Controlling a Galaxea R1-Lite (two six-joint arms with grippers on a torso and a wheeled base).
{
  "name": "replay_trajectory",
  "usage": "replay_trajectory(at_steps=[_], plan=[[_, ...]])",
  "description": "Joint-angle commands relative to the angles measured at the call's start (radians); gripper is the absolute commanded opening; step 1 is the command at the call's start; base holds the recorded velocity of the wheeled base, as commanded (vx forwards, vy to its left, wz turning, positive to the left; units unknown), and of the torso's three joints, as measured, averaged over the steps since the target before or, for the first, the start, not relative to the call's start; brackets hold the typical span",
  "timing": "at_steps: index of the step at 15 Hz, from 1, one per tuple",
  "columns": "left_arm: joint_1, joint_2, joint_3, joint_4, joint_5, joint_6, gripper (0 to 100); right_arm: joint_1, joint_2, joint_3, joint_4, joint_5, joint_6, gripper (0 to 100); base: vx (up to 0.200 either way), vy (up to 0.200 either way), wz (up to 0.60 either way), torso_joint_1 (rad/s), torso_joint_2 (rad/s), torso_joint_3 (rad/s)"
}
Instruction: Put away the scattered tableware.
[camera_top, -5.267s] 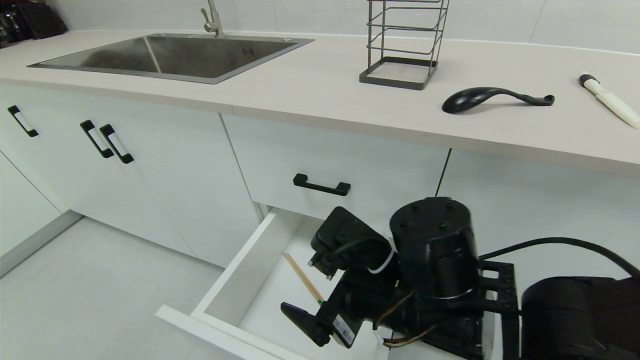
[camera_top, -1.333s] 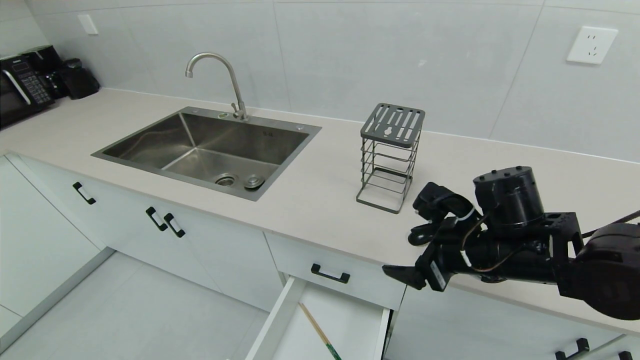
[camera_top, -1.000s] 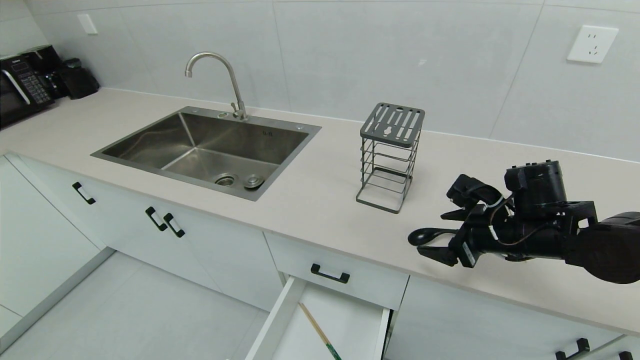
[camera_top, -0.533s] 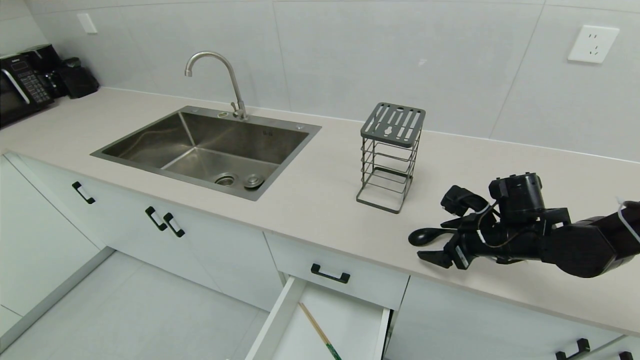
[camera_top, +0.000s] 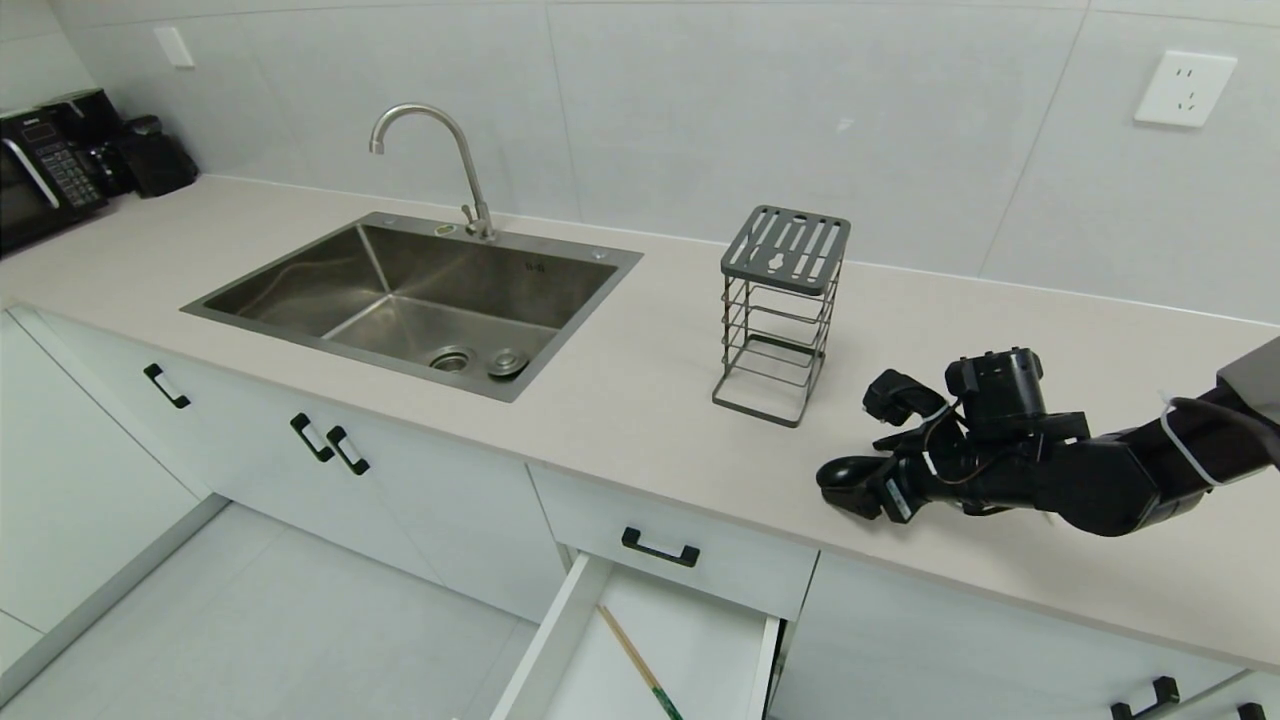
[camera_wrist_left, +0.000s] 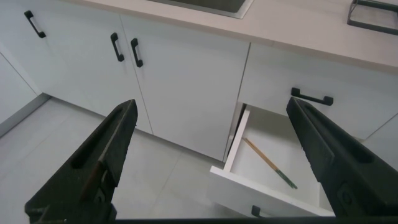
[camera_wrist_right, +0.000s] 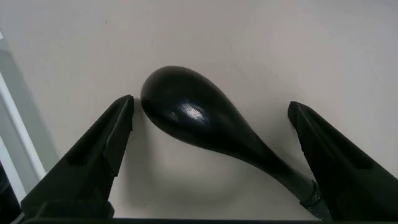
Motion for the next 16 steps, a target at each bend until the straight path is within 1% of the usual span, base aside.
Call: replay_trajectory(at_steps=[1, 2, 3, 13, 15, 16], plan=[[0.000, 0.000, 0.000, -0.001, 0.001, 0.000, 100, 0.000, 0.014, 0.004, 0.005, -0.004, 0.002, 100, 0.000, 0.000, 0.00, 0.000, 0.00, 0.000], [0.000, 0.000, 0.000, -0.001, 0.001, 0.000, 100, -0.002, 0.014, 0.006, 0.005, -0.004, 0.003, 100, 0.000, 0.000, 0.00, 0.000, 0.00, 0.000], [0.000, 0.000, 0.000, -0.001, 0.001, 0.000, 100, -0.002, 0.012, 0.012, 0.005, -0.004, 0.008, 0, 0.000, 0.000, 0.00, 0.000, 0.00, 0.000], [0.000, 0.000, 0.000, -0.001, 0.001, 0.000, 100, 0.000, -0.014, 0.000, -0.027, -0.024, 0.017, 0, 0.000, 0.000, 0.00, 0.000, 0.00, 0.000], [0.000, 0.000, 0.000, -0.001, 0.001, 0.000, 100, 0.011, -0.028, -0.016, -0.052, -0.022, 0.014, 0, 0.000, 0.000, 0.00, 0.000, 0.00, 0.000], [0.000, 0.000, 0.000, -0.001, 0.001, 0.000, 100, 0.051, -0.054, -0.014, -0.081, -0.011, 0.012, 0, 0.000, 0.000, 0.00, 0.000, 0.00, 0.000]])
